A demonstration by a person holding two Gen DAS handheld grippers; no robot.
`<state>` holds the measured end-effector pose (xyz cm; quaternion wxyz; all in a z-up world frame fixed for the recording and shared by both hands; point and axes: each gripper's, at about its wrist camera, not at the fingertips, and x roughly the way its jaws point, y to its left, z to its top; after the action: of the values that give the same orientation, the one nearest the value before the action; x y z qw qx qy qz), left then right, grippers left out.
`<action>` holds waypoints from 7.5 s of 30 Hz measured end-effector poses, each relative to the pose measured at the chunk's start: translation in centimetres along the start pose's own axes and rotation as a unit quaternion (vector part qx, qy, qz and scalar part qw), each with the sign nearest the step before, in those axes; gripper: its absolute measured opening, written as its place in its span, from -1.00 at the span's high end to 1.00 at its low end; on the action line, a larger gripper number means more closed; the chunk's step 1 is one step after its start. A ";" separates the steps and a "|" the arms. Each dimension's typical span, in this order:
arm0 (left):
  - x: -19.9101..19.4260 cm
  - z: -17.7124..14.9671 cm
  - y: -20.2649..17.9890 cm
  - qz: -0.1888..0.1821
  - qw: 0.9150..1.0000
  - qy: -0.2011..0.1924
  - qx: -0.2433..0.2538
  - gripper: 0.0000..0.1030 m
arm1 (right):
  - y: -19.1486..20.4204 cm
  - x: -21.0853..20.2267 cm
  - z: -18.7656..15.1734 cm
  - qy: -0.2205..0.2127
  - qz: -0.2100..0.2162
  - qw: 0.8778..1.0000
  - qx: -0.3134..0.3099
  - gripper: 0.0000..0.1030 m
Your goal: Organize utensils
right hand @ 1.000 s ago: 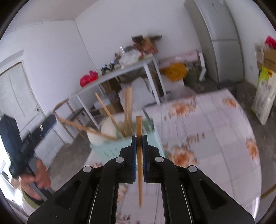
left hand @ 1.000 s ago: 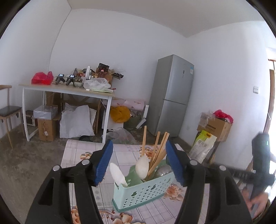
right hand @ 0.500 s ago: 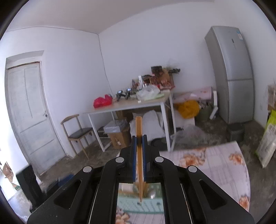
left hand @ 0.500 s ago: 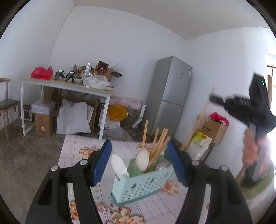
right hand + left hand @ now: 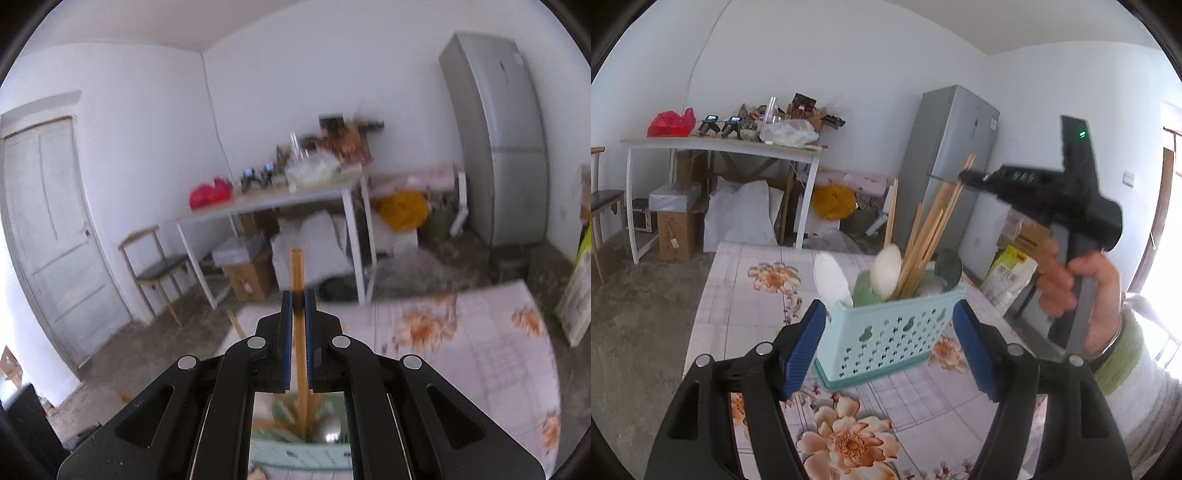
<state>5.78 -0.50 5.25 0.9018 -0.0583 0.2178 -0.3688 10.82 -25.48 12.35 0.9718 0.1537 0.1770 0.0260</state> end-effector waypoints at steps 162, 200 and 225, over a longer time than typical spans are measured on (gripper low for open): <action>1.3 -4.7 0.1 0.350 0.927 0.135 0.008 -0.89 | 2.1 -6.4 -16.7 0.151 -0.245 0.957 -0.045 -0.85; 1.5 -5.0 0.4 0.346 0.927 0.143 0.006 -0.89 | 2.1 -6.5 -16.6 0.154 -0.244 0.957 -0.043 -0.84; 1.6 -4.9 0.5 0.345 0.928 0.143 0.008 -0.89 | 2.1 -6.5 -16.6 0.155 -0.242 0.957 -0.042 -0.85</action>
<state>4.92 -0.96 0.16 0.9332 0.0806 0.3479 -0.0408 -1.11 -19.37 0.38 0.9152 0.0596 0.3560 -0.1791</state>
